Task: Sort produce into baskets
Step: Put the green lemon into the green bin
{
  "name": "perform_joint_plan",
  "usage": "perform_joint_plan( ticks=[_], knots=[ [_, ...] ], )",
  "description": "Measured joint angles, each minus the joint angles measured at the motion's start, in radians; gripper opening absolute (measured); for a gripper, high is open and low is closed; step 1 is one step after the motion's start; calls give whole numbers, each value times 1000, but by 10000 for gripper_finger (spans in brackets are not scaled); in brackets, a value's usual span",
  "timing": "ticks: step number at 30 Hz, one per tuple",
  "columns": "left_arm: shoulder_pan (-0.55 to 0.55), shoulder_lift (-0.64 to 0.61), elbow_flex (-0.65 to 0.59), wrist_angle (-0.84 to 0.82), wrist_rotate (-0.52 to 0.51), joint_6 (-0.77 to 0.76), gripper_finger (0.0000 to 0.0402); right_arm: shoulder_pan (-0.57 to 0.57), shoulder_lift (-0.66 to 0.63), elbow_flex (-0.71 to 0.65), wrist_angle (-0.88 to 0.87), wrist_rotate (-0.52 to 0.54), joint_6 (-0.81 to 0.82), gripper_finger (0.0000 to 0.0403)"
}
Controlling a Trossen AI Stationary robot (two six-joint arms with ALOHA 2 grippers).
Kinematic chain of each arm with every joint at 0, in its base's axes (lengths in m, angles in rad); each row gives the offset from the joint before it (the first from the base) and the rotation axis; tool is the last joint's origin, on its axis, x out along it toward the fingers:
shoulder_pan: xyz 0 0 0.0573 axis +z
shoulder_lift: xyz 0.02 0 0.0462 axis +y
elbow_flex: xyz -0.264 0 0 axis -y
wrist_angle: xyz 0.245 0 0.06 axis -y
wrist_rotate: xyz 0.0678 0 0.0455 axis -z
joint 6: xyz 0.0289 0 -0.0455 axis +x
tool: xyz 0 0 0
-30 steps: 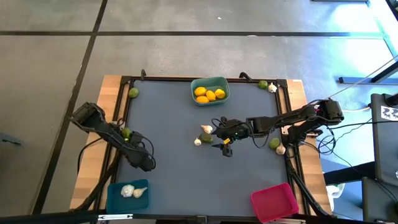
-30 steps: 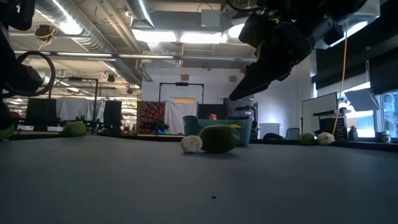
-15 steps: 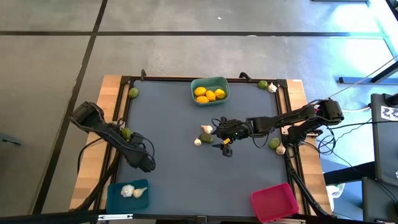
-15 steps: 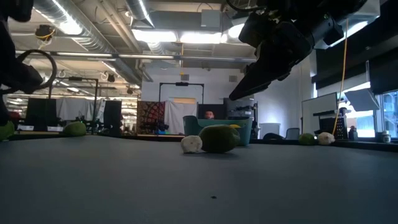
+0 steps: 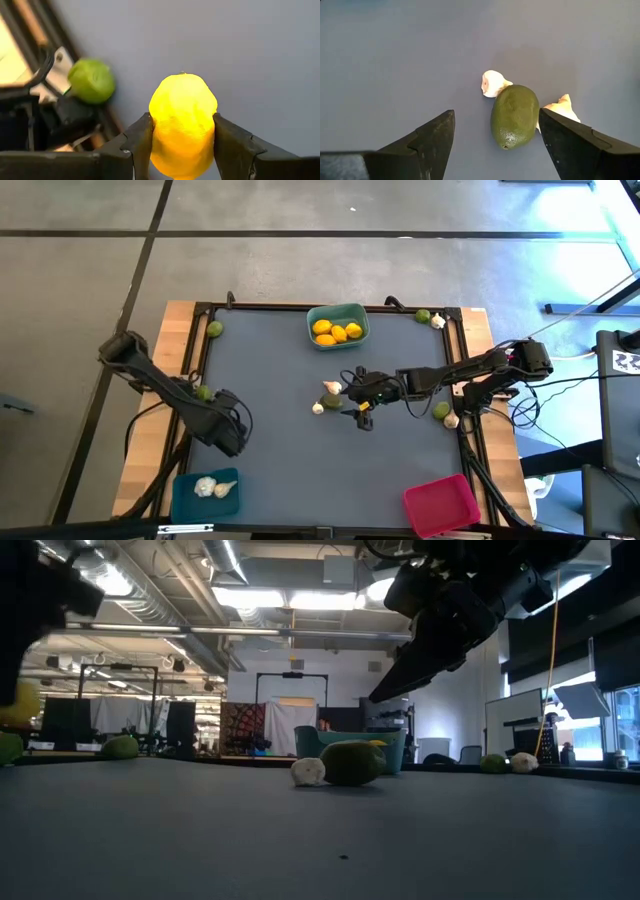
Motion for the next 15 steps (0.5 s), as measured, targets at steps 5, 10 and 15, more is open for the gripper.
perform_joint_plan(
  ticks=[5,10,15],
  knots=[
    [28,-82,25,6,-96,28,168,0,0,0,-11,0,0,287],
    [80,-150,30,87,-192,131,168,0,0,0,-12,0,0,287],
    [154,-186,30,219,-276,295,168,0,0,0,-15,0,0,287]
  ],
)
